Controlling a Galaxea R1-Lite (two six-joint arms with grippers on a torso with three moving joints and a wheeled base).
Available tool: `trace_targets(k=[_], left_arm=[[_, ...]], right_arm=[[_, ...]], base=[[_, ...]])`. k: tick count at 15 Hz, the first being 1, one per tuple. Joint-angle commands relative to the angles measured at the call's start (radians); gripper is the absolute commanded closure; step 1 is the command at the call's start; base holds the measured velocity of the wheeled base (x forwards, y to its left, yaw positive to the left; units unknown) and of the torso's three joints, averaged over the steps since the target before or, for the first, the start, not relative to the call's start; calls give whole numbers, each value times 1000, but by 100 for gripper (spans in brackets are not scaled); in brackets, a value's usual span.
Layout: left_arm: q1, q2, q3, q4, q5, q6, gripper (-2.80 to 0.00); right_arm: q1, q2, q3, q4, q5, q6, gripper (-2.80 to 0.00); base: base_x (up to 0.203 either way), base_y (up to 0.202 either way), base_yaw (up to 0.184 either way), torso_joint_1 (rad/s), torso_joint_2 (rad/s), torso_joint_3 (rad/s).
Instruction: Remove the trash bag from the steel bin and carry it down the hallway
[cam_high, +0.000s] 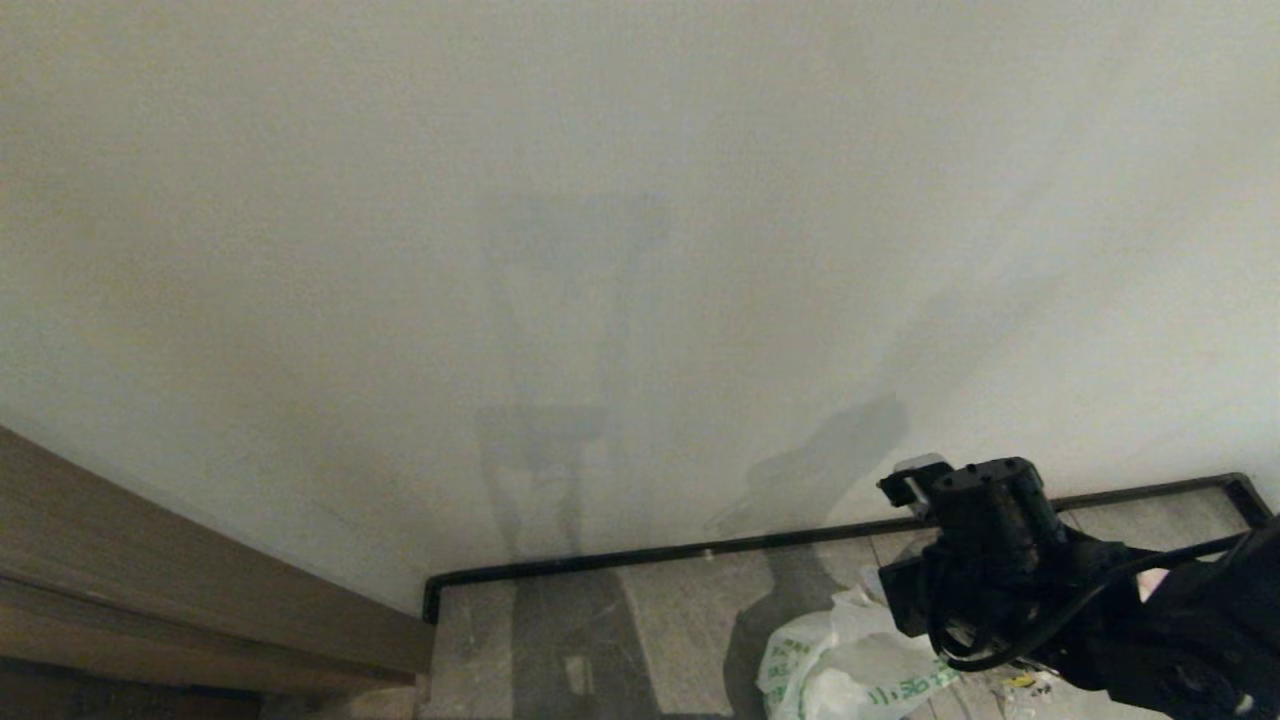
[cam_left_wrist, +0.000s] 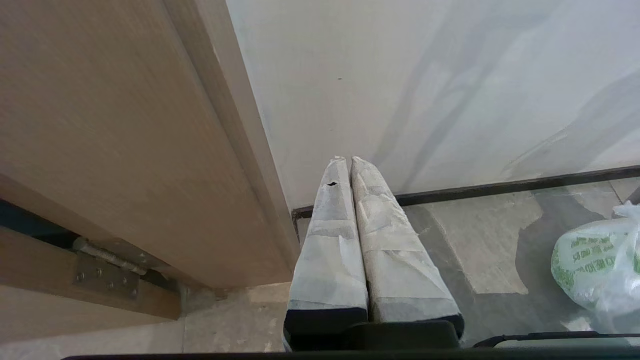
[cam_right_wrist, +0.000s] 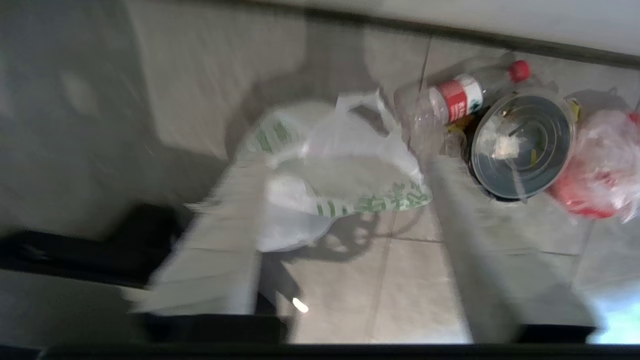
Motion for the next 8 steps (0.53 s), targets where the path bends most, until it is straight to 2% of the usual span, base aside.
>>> trace_targets(k=[1,4,6,8], left_arm=[[0,0,0,0,0,0,0],[0,0,0,0,0,0,0],[0,0,0,0,0,0,0],[0,0,0,0,0,0,0]], right_arm=[[-3,-182,23,16,-2,24,0],[-9,-448,43,140,-2,49,0],[-34,-651,52,269,-1,54,0],[-129,-837,66,412,14,52,0]], base=[[0,0,0,0,0,0],[0,0,0,0,0,0],[0,0,0,0,0,0],[0,0,0,0,0,0]])
